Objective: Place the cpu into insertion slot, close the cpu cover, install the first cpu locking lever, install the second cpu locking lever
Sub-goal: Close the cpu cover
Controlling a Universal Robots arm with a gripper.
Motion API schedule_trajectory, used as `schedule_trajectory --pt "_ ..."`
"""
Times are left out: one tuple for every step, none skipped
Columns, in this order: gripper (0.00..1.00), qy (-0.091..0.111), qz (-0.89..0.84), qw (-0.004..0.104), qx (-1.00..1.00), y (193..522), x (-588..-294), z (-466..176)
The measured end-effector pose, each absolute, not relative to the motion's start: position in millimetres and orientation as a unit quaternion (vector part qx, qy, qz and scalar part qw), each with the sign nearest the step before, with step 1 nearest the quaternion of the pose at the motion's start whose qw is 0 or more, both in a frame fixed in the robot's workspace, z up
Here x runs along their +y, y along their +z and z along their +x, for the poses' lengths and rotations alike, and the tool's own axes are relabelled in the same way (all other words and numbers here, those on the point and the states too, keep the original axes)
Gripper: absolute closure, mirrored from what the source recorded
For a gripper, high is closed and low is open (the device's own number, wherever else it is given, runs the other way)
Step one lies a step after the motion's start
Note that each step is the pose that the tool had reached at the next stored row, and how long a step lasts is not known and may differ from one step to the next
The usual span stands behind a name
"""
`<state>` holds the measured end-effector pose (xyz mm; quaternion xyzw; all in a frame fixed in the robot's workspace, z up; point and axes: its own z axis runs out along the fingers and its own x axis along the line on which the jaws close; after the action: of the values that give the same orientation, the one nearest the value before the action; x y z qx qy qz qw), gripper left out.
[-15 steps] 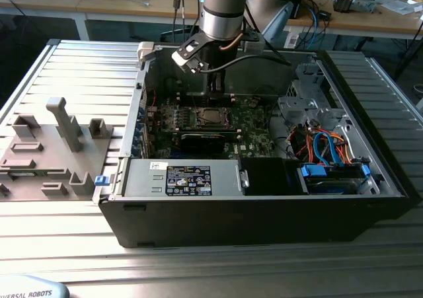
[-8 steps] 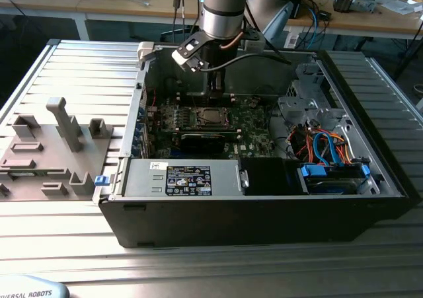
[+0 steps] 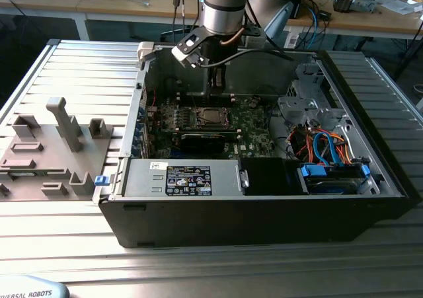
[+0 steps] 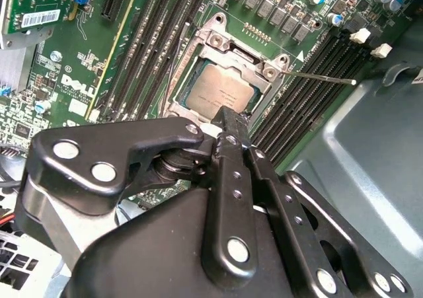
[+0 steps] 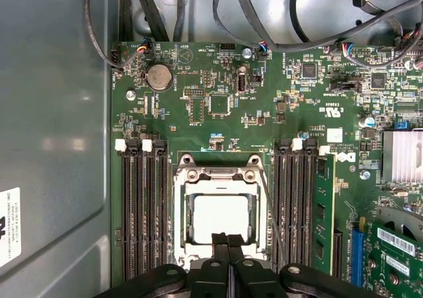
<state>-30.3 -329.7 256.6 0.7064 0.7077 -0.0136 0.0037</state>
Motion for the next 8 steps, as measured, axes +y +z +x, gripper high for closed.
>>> schedule_trajectory --pt "0.89 -0.014 0.706 0.004 0.708 256.7 -329.7 -30.3" --pt "0.89 -0.014 0.706 0.004 0.708 256.7 -329.7 -30.3" --pt "0.89 -0.014 0.706 0.004 0.708 256.7 -329.7 -30.3" --pt "0.89 -0.014 0.706 0.004 0.708 256.7 -329.7 -30.3" --pt "0.89 -0.014 0.706 0.004 0.708 256.8 -329.7 -30.3" --pt "0.89 -0.014 0.706 0.004 0.708 256.8 -329.7 -30.3" --pt "0.89 -0.014 0.706 0.004 0.708 256.8 -329.7 -30.3" --pt "0.89 -0.014 0.706 0.004 0.708 256.8 -329.7 -30.3"
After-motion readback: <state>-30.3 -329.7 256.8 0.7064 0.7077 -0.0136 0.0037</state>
